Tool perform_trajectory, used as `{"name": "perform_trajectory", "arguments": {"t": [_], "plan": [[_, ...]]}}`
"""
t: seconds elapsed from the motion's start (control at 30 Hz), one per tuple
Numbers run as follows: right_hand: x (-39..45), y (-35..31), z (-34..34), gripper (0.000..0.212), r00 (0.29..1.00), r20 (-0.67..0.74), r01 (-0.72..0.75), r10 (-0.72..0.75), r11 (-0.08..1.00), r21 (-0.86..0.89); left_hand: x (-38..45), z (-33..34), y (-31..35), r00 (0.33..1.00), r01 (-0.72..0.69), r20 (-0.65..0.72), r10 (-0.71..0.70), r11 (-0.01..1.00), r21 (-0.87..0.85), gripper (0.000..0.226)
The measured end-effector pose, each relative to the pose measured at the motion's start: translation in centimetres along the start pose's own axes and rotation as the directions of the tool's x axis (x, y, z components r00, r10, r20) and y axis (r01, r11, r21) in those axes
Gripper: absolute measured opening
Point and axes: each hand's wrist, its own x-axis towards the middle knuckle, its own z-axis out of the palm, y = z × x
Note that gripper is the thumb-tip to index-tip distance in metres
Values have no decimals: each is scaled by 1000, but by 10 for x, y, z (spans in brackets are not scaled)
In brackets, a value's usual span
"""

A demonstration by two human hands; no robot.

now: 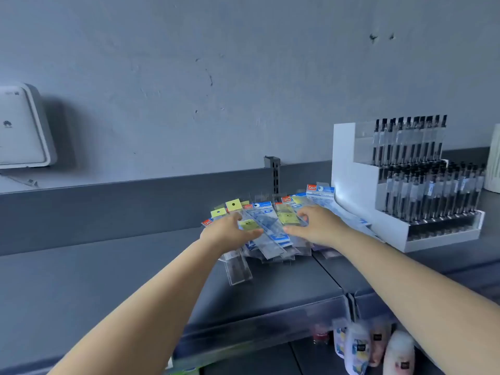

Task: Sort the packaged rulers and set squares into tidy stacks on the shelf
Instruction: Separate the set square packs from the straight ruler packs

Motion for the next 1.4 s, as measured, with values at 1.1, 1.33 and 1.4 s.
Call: {"name": "perform_trajectory", "arguments": {"t": [1.1, 1.33, 1.4], "plan": [[-39, -147, 27, 19, 997, 69, -55, -19, 402, 914, -120, -80, -101, 933, 96, -71, -354, 432, -897, 11], [-62, -263, 78, 19, 964, 151, -61, -219, 370, 927, -178, -126, -194, 871, 71, -153, -466, 428, -901, 11], [-65, -296, 93, 19, 953, 170, -72, -249, 359, 931, -188, -142, -225, 855, 69, -172, -490, 434, -898, 12]]}}
